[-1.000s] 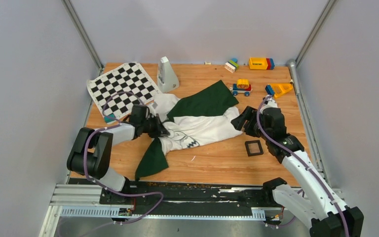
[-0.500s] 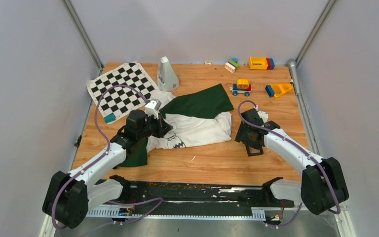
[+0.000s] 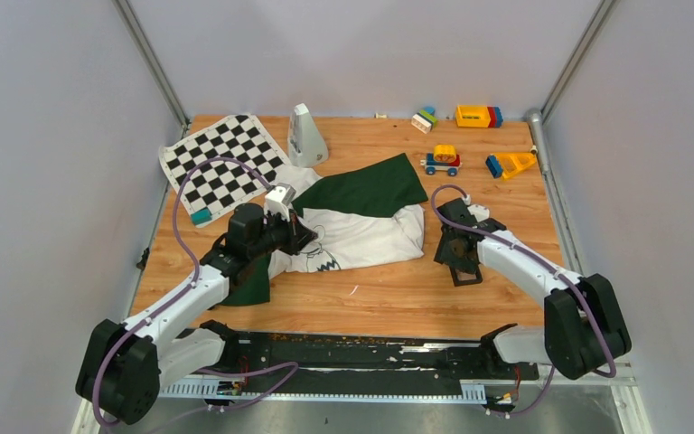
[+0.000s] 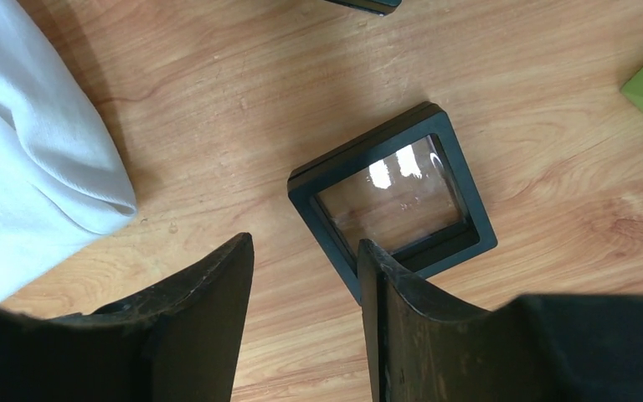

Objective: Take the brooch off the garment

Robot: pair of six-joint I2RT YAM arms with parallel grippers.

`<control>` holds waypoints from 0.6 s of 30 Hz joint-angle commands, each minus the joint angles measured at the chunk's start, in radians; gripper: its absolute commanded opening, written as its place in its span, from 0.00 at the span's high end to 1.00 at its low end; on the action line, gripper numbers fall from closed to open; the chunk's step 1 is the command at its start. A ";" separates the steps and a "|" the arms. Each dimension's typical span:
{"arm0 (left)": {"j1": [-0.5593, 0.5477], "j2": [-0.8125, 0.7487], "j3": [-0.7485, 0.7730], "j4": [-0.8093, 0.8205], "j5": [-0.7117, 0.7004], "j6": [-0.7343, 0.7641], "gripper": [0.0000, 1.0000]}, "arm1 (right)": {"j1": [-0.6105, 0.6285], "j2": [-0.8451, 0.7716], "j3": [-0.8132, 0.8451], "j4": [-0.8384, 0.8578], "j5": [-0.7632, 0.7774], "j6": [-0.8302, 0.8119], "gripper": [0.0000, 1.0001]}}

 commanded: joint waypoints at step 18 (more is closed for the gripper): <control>-0.002 -0.015 0.011 0.037 0.022 0.019 1.00 | 0.023 0.007 0.038 0.039 -0.133 -0.078 0.66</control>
